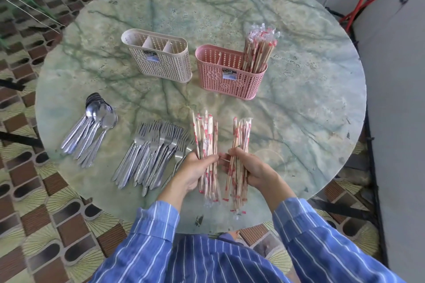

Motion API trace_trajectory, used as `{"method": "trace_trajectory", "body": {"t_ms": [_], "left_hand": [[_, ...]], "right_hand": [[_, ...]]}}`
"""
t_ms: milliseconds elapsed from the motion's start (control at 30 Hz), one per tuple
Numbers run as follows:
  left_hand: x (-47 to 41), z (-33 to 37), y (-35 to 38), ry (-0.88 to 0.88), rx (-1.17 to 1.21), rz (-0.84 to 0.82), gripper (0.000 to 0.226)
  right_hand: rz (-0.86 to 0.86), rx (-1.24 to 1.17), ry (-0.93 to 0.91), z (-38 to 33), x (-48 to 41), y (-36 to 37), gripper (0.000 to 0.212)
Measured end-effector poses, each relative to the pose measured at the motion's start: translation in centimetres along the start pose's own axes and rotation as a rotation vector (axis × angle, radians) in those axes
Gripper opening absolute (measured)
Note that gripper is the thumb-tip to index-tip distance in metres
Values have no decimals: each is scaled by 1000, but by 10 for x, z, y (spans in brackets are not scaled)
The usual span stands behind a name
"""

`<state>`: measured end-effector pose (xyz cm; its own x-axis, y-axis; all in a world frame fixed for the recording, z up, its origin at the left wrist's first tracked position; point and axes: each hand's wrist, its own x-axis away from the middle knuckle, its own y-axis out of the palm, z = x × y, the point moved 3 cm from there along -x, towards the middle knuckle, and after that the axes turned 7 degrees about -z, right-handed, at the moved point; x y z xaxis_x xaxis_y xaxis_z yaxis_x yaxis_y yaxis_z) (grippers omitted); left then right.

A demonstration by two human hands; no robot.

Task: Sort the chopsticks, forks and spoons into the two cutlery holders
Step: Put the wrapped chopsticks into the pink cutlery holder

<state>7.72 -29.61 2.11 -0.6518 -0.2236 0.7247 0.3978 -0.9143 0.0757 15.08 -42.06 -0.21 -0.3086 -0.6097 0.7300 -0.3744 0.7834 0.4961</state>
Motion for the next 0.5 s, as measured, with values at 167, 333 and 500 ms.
{"method": "trace_trajectory", "body": {"t_ms": [167, 333, 500], "left_hand": [[-6, 19, -24, 16, 148, -99, 20], [-22, 52, -58, 71, 314, -48, 19], [-35, 137, -109, 299, 399, -46, 20]], "right_hand": [[-7, -62, -119, -20, -2, 14, 10], [23, 73, -193, -40, -18, 43, 20], [103, 80, -239, -62, -46, 85, 29]]}}
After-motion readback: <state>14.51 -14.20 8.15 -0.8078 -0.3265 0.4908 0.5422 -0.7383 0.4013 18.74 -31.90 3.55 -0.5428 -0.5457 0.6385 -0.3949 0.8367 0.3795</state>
